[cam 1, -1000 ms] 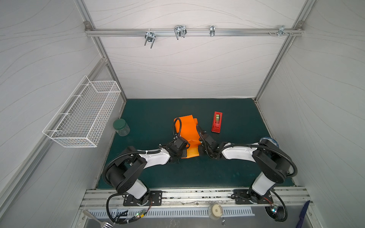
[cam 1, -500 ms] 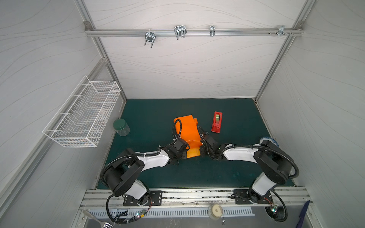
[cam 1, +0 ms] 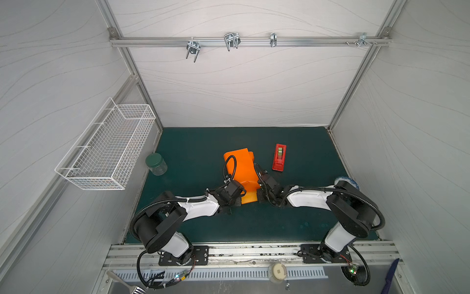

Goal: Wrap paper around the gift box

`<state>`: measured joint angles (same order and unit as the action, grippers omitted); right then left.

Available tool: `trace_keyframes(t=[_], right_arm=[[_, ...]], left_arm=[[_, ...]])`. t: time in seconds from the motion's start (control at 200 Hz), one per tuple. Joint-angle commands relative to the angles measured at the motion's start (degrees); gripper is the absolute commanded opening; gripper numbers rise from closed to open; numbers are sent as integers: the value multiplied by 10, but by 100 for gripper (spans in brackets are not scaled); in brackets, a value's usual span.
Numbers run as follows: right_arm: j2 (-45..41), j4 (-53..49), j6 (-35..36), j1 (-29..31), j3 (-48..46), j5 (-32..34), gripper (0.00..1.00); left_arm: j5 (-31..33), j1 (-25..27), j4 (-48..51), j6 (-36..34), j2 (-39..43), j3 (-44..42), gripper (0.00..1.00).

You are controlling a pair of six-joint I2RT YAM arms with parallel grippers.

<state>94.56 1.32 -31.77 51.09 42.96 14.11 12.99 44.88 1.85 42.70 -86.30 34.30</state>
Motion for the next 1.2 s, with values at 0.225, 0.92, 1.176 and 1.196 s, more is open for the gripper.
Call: trace_keyframes(t=[0.225, 0.92, 1.176, 1.196], right_arm=[[-66, -23, -13, 2, -50, -17, 30], [-17, 2, 2, 1, -29, -17, 3], [-102, -1, 30, -26, -71, -84, 35], [-106, -2, 34, -31, -70, -97, 38]], left_arm=[[-14, 10, 28, 27, 12, -21, 29], [0, 14, 22, 22, -23, -5, 0], [0, 15, 41, 15, 12, -2, 27], [0, 14, 43, 13, 16, -2, 30]])
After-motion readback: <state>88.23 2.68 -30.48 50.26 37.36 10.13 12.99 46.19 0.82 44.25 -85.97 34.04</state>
